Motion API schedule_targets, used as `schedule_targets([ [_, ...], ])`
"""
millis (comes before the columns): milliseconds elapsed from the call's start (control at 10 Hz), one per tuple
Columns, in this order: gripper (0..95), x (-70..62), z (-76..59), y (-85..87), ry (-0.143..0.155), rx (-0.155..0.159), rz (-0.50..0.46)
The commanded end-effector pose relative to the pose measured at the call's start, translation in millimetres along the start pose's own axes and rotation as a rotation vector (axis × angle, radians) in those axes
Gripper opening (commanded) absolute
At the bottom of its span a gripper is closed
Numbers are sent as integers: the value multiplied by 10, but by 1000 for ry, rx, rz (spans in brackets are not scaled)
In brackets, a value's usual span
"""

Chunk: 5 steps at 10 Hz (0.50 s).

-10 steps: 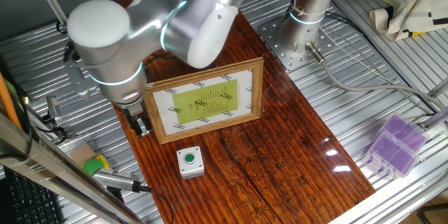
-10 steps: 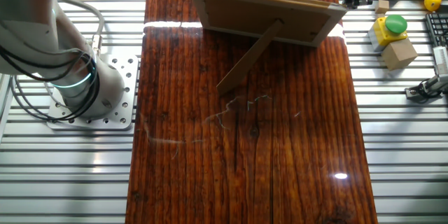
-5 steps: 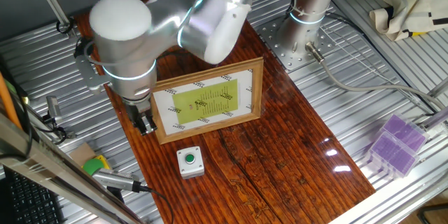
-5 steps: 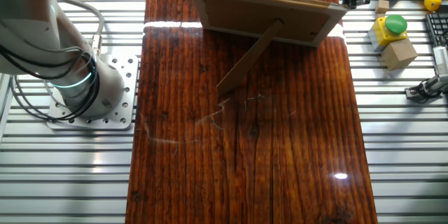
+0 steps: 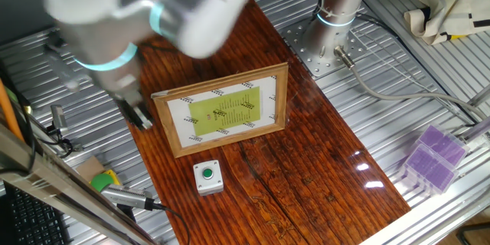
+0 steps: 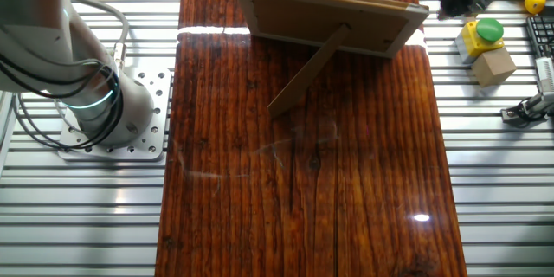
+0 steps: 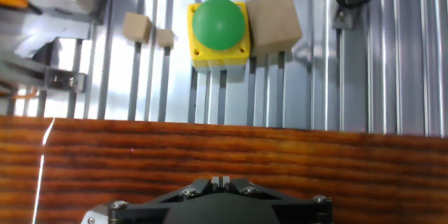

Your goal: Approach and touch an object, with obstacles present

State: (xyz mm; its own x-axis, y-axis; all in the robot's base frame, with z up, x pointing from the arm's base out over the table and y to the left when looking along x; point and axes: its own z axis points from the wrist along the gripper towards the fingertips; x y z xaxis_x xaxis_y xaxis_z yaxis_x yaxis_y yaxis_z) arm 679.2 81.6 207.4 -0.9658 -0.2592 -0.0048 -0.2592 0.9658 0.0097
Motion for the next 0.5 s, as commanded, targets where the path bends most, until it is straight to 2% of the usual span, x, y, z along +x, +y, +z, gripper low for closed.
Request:
schedule_targets([
  [100, 0, 152, -178, -494, -11, -4, -96],
  [200, 0, 262, -252, -697, 4, -3, -131],
  [300, 0, 293, -263, -741, 9, -6, -132],
  [500, 0, 490, -273, -920, 20, -31, -146],
])
